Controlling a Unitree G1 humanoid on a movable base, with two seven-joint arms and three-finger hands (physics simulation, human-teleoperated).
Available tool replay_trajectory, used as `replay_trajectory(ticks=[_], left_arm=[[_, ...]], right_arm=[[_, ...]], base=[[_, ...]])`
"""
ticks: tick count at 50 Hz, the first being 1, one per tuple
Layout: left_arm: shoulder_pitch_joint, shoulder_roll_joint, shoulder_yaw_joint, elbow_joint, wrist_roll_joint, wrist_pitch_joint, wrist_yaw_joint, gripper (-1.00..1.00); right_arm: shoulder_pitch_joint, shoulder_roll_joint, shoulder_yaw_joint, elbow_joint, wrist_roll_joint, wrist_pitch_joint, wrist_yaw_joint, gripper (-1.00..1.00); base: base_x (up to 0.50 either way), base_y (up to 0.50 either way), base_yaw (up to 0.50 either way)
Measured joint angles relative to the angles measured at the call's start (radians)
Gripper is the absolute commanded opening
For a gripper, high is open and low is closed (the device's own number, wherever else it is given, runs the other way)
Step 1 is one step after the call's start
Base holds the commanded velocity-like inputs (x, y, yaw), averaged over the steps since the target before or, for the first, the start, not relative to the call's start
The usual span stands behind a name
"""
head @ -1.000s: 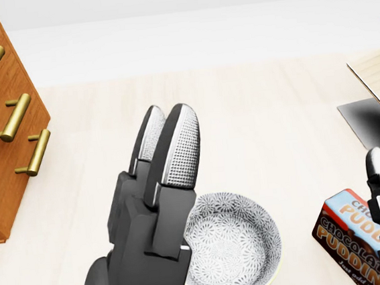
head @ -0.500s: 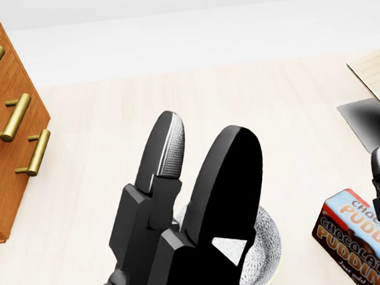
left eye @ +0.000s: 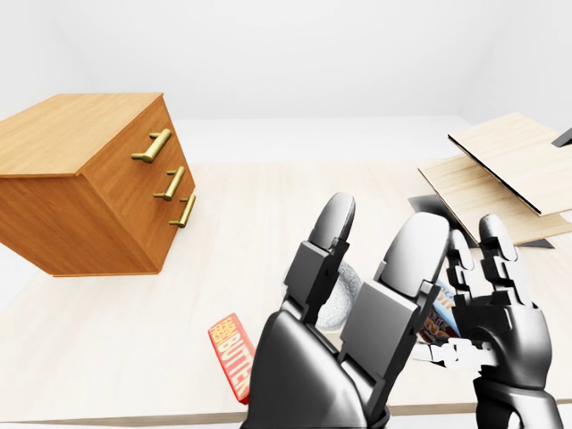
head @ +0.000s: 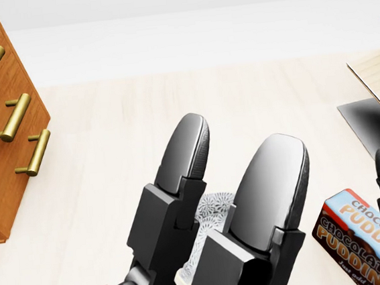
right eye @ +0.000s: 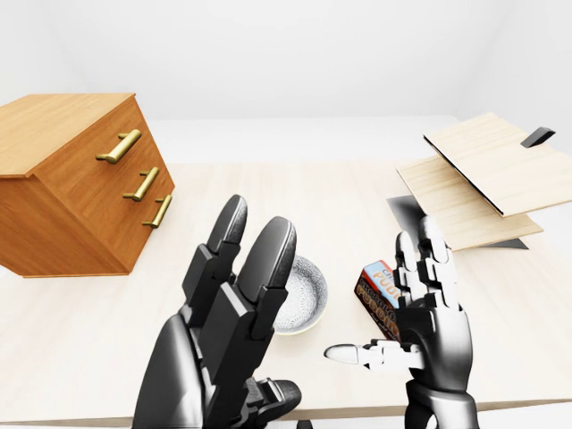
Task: Close the top drawer of the cabinet and put the bowl on top of it.
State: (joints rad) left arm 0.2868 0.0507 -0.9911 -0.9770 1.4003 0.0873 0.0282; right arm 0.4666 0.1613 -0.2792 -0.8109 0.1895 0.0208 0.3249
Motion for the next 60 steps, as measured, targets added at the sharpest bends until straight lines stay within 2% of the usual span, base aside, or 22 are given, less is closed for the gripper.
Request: replay_trajectory(ticks=[11, 26, 60], left_arm=[[-0.004, -0.010, 0.017, 0.020, 0.026, 0.000, -0.003, 1.00], [-0.006, -0.004, 0.077, 0.095, 0.035, 0.000, 0.039, 1.00], [0.007, 0.020, 0.119, 0.290, 0.102, 0.000, 0.025, 1.00]], right_arm=[[-0.001, 0.002, -0.003, -0.003, 0.001, 0.003, 0.002, 1.00], [-0.009, 0.002, -0.009, 0.000, 0.002, 0.007, 0.003, 1.00], [-0.010, -0.006, 0.004, 0.010, -0.006, -0.004, -0.009, 1.00]], base=[[0.00, 0.00, 0.00], [0.00, 0.00, 0.00], [0.00, 0.00, 0.00]])
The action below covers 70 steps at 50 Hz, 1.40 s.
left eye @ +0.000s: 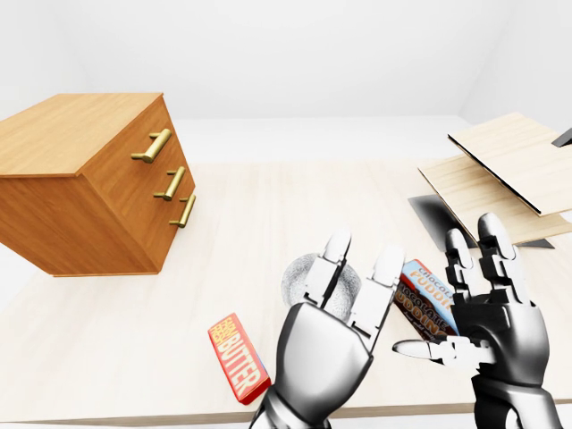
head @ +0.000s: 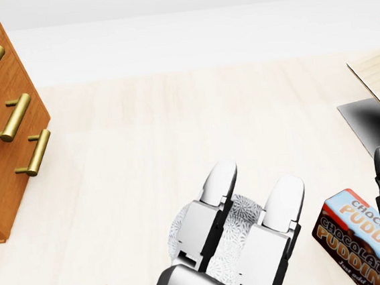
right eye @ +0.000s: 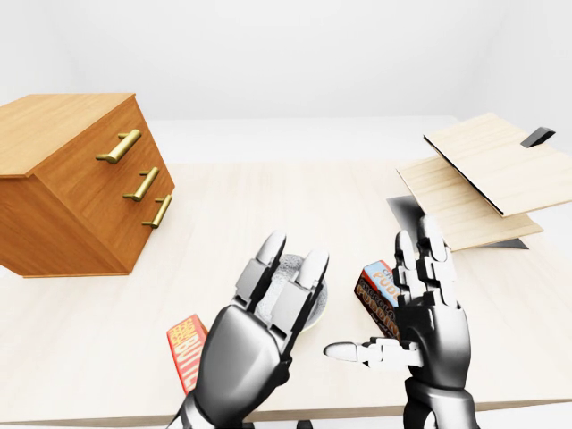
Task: Close the top drawer of the cabinet and put the bowl on top of it.
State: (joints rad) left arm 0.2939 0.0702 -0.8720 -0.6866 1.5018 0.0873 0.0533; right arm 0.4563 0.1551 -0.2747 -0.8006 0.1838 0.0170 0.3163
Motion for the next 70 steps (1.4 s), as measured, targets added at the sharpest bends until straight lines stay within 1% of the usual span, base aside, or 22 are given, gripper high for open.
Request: replay_trajectory(ticks=[8, 16, 45, 58, 70], left_arm=[[0.006, 0.009, 0.022, 0.011, 0.005, 0.000, -0.009, 1.00], [0.012, 0.015, 0.057, 0.015, -0.006, 0.000, -0.013, 1.00], [-0.002, 0.001, 0.125, 0.122, -0.046, 0.000, 0.015, 1.00], [-0.011, -0.010, 0.144, 0.168, -0.049, 0.000, 0.019, 1.00], [-0.017, -0.019, 0.146, 0.205, -0.046, 0.000, 0.030, 1.00]], right_arm=[[0.001, 0.000, 0.001, 0.002, 0.000, -0.004, 0.001, 1.00], [0.003, 0.001, 0.003, 0.003, -0.002, -0.007, 0.001, 1.00], [0.012, 0.004, 0.004, -0.007, 0.001, -0.009, 0.007, 1.00], [0.011, 0.005, 0.004, -0.003, 0.000, -0.012, 0.008, 1.00], [0.008, 0.002, 0.004, 0.002, 0.000, -0.013, 0.007, 1.00]], base=[[0.00, 0.00, 0.00], [0.00, 0.00, 0.00], [0.00, 0.00, 0.00], [0.00, 0.00, 0.00], [0.00, 0.00, 0.00]])
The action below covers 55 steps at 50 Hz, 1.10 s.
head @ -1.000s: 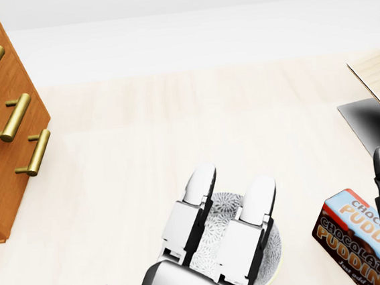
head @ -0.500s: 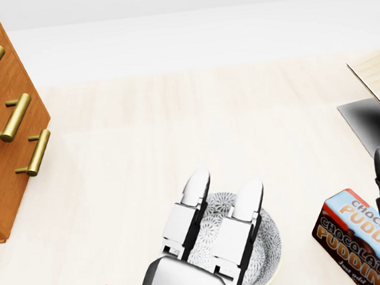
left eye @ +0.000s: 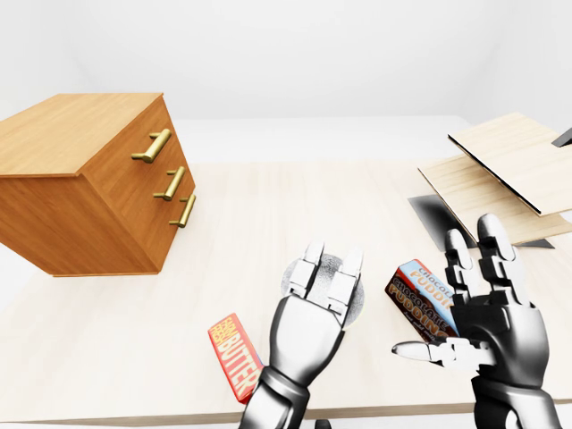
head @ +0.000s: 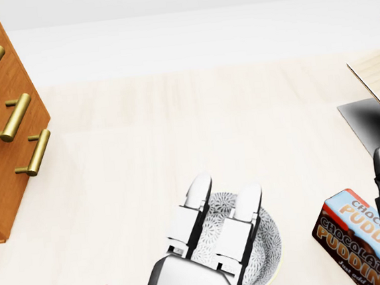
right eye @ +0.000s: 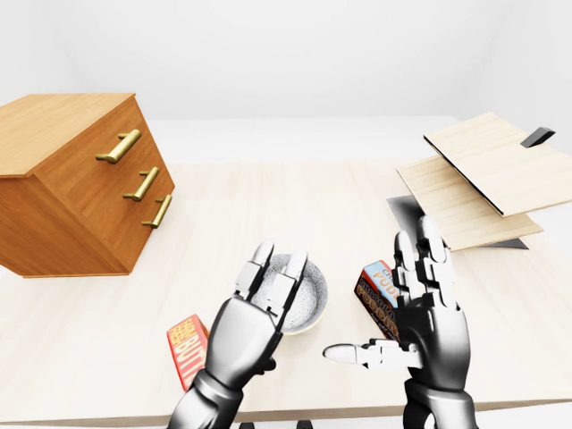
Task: Close the top drawer of the cabinet and put the bowl on top of it.
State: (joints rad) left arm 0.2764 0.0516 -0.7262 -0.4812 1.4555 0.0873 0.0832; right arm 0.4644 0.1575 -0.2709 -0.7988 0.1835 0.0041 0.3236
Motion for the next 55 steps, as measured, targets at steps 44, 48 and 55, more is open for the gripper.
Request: replay_trajectory(ticks=[44, 48, 55], left_arm=[[-0.049, -0.043, 0.066, 0.181, -0.034, 0.000, 0.048, 1.00], [-0.052, -0.047, 0.069, 0.195, -0.036, 0.000, 0.053, 1.00], [-0.059, -0.054, 0.074, 0.218, -0.037, 0.000, 0.060, 1.00]], right_arm=[[0.005, 0.003, -0.002, -0.004, 0.004, -0.003, 0.003, 1.00], [0.006, 0.003, -0.003, -0.005, 0.006, -0.003, 0.005, 1.00], [0.005, 0.004, -0.005, -0.005, 0.007, -0.002, 0.006, 1.00]], base=[[0.00, 0.00, 0.00], [0.00, 0.00, 0.00], [0.00, 0.00, 0.00]])
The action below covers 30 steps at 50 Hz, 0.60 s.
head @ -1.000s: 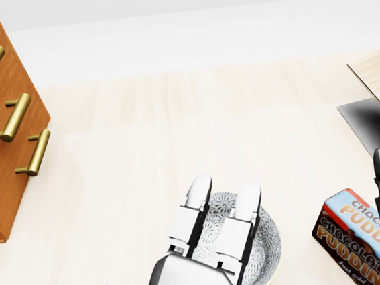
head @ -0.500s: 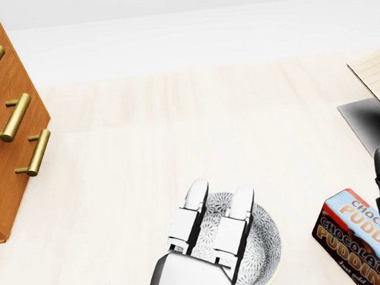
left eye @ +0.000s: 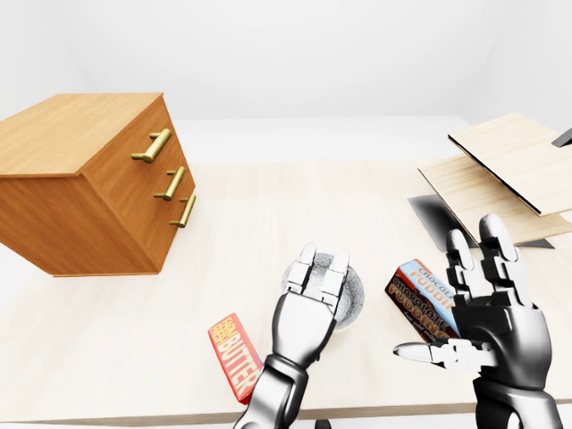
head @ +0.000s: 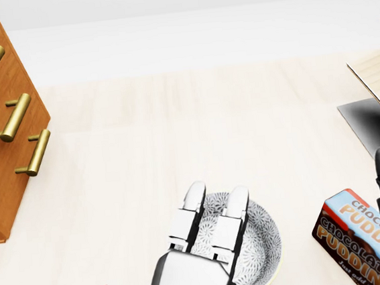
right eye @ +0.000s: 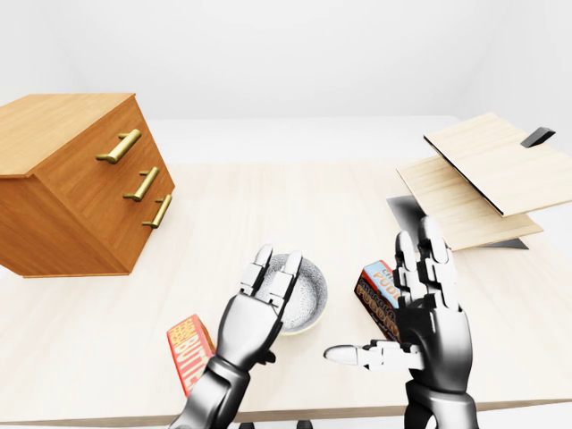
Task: Close the top drawer of the cabinet and put the bowl on top of it.
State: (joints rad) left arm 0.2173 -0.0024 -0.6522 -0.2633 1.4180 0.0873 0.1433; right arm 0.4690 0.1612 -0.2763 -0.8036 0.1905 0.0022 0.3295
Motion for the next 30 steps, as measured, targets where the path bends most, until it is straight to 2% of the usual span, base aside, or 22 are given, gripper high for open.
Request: replay_trajectory(ticks=[30], left_arm=[[-0.019, -0.019, 0.018, 0.070, 0.003, 0.000, 0.016, 1.00]], right_arm=[[-0.002, 0.002, -0.004, -0.006, 0.003, 0.007, 0.003, 1.00]], base=[[0.00, 0.00, 0.00]])
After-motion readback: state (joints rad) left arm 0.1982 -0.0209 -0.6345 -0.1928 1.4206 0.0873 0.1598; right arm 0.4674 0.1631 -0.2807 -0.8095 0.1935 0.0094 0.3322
